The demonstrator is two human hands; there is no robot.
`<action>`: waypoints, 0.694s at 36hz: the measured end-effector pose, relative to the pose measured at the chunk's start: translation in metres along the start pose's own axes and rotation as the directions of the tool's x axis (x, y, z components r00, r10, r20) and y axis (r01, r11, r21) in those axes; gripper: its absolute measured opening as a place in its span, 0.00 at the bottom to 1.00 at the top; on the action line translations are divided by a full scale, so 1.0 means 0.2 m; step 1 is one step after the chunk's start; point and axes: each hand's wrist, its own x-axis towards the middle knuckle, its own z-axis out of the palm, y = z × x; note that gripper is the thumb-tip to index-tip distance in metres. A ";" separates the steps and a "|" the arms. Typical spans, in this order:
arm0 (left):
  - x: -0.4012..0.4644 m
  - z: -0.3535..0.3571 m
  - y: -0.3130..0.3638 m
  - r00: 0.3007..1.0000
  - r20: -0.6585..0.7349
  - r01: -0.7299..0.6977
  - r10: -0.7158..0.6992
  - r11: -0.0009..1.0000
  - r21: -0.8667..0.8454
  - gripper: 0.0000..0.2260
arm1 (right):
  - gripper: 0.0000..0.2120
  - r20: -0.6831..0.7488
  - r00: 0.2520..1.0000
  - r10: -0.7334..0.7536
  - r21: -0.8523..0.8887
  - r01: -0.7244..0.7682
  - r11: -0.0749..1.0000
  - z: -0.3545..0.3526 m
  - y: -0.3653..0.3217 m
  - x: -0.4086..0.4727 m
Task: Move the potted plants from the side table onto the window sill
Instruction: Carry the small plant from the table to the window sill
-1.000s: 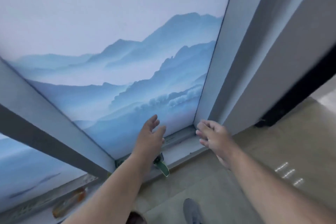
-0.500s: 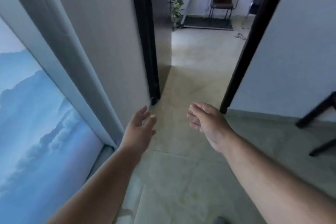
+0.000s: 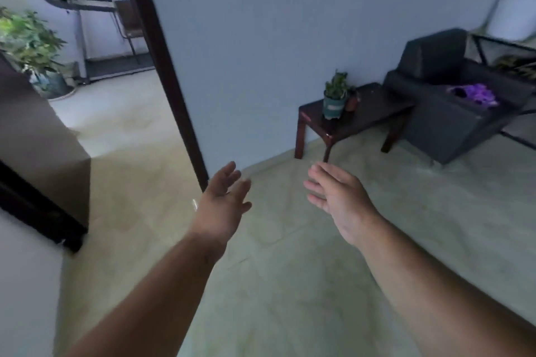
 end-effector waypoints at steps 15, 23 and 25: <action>0.36 1.37 0.09 0.969 0.245 -0.009 -0.018 0.994 0.108 0.21 | 0.26 -0.281 0.959 -0.049 0.090 0.077 0.993 -1.23 -0.29 0.44; 0.75 1.72 0.06 0.957 0.284 0.026 -0.059 0.993 0.117 0.23 | 0.26 -0.334 0.942 -0.038 0.044 0.055 0.998 -1.46 -0.35 0.82; 0.91 1.81 0.05 0.957 0.286 0.019 -0.045 0.995 0.093 0.22 | 0.26 -0.336 0.941 -0.047 0.015 0.055 0.998 -1.51 -0.39 0.98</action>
